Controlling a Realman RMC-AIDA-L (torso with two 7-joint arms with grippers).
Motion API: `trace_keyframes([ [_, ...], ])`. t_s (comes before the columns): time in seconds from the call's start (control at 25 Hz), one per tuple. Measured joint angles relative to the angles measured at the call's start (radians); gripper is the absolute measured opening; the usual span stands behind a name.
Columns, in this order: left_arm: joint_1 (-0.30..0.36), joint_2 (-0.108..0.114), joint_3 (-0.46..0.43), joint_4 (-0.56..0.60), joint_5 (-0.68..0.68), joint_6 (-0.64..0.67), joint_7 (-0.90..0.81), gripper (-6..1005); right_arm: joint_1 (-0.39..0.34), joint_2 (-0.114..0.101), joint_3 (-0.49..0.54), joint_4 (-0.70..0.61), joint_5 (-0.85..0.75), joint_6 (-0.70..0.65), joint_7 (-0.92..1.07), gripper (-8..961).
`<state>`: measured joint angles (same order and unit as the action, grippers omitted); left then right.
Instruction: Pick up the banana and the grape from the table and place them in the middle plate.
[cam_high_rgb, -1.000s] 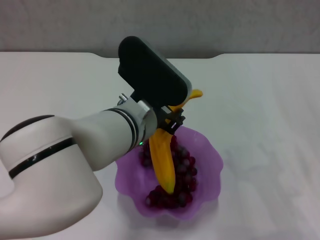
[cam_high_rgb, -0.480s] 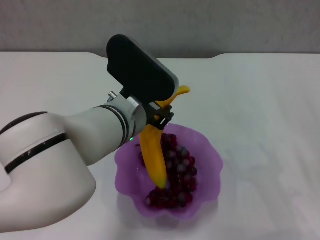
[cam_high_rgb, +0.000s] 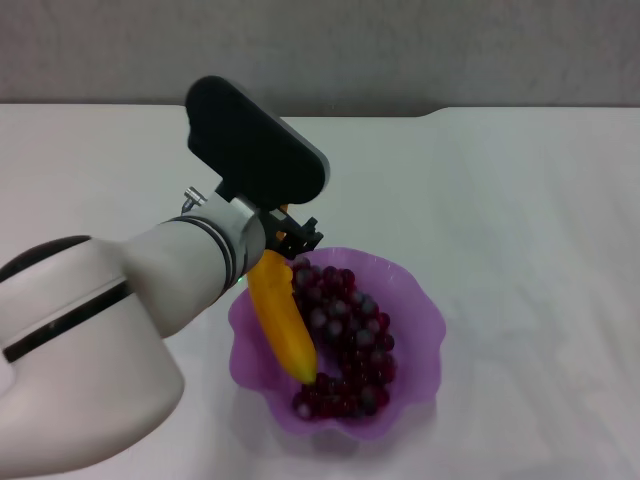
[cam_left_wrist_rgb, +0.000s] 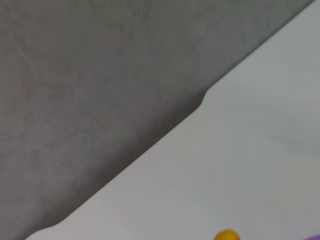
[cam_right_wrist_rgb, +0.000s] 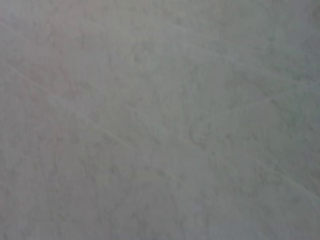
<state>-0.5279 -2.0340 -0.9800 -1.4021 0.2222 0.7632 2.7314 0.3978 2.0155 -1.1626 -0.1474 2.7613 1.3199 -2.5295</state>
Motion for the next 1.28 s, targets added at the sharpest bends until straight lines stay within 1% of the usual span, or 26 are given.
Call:
trace_keyframes([
  [0.24,0.087,0.005,-0.011,-0.118,0.057,-0.041,-0.009,879,0.001,0.0,0.001,0.01,0.0,0.0,0.0,880],
  [0.32,0.113,0.006,-0.023,-0.153,0.076,-0.053,-0.012,883,0.001,0.0,0.001,0.01,0.0,0.0,-0.004,880],
  [0.48,0.173,0.006,-0.079,-0.216,0.088,-0.111,-0.014,889,0.001,-0.001,0.001,0.011,0.0,-0.001,-0.008,880],
  [0.52,0.173,0.006,-0.079,-0.216,0.088,-0.111,-0.014,888,0.001,-0.001,0.001,0.011,0.0,-0.004,-0.008,880],
  [0.56,0.191,0.007,-0.091,-0.232,0.087,-0.13,-0.014,888,0.001,-0.001,0.001,0.011,0.0,-0.006,-0.009,880],
  [0.64,0.269,0.009,-0.127,-0.284,0.076,-0.247,-0.015,887,0.001,-0.001,0.001,0.011,0.0,-0.008,-0.009,880],
  [0.68,0.297,0.01,-0.143,-0.289,0.067,-0.305,-0.015,887,0.001,-0.002,0.002,0.011,0.0,-0.009,-0.01,880],
  [0.8,0.34,0.008,-0.198,-0.287,0.041,-0.395,-0.015,887,0.001,-0.003,0.011,0.01,0.0,-0.011,-0.028,880],
  [0.96,0.363,0.009,-0.28,-0.278,-0.028,-0.444,-0.015,887,0.01,-0.004,0.019,0.005,0.0,-0.017,-0.086,880],
  [1.04,0.369,0.011,-0.341,-0.258,-0.077,-0.476,-0.015,886,0.016,-0.004,0.029,0.005,0.0,-0.036,-0.1,880],
  [1.16,0.379,0.012,-0.41,-0.209,-0.115,-0.547,-0.014,886,0.026,-0.005,0.047,0.002,0.0,-0.08,-0.105,880],
  [1.28,0.398,0.011,-0.454,-0.121,-0.118,-0.686,-0.009,886,0.036,-0.006,0.07,0.002,0.0,-0.096,-0.139,880],
])
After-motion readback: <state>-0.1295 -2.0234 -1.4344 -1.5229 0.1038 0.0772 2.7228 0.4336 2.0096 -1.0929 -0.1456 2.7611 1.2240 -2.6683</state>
